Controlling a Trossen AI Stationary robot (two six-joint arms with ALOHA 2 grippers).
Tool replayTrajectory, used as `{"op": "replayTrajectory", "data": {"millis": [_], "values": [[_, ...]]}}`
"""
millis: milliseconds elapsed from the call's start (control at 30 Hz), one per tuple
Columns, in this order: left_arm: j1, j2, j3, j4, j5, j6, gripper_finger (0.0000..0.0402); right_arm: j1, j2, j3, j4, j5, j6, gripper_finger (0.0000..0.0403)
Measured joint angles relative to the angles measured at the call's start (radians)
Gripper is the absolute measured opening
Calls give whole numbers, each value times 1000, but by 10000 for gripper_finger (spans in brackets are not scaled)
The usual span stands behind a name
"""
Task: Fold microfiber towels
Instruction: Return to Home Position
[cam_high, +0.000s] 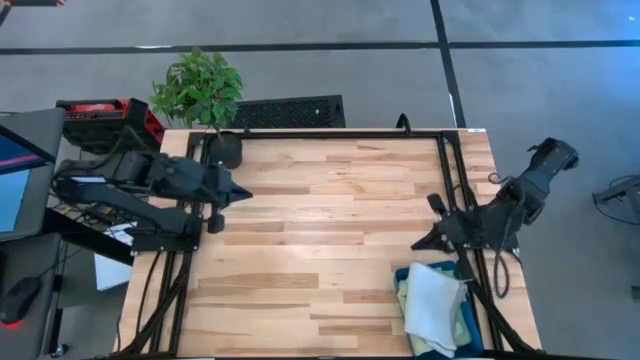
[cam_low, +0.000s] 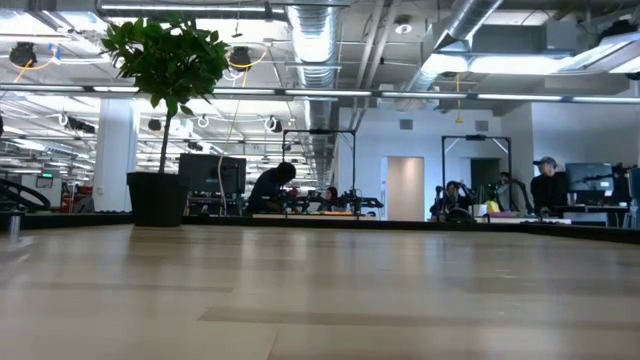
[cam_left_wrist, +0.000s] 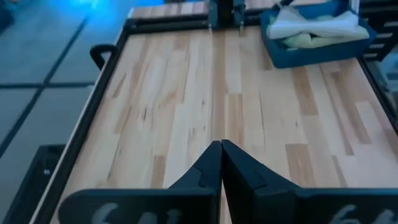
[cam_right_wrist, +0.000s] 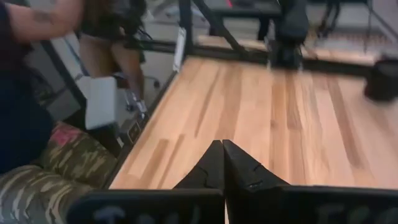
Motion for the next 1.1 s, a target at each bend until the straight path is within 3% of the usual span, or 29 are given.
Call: {"op": "replayTrajectory", "data": {"millis": [133,233,533,767,1100], "values": [[0,-145,-196,133,-9,15,0,-45,-43,-49,71,-81,-113,14],[0,-250,-325,245,-26,43,0,-79,-71,-92,112,-86,-152,9],[1,-569,-710,608,-9,115,0,-204,-139,-331,392,-212,-230,13],[1,-764,-896,709,-63,86,0,-348,-159,-446,539,-291,-321,10],[1,-957,-1111,791,-86,82,0,-564,-150,-633,797,-557,-318,10]]}}
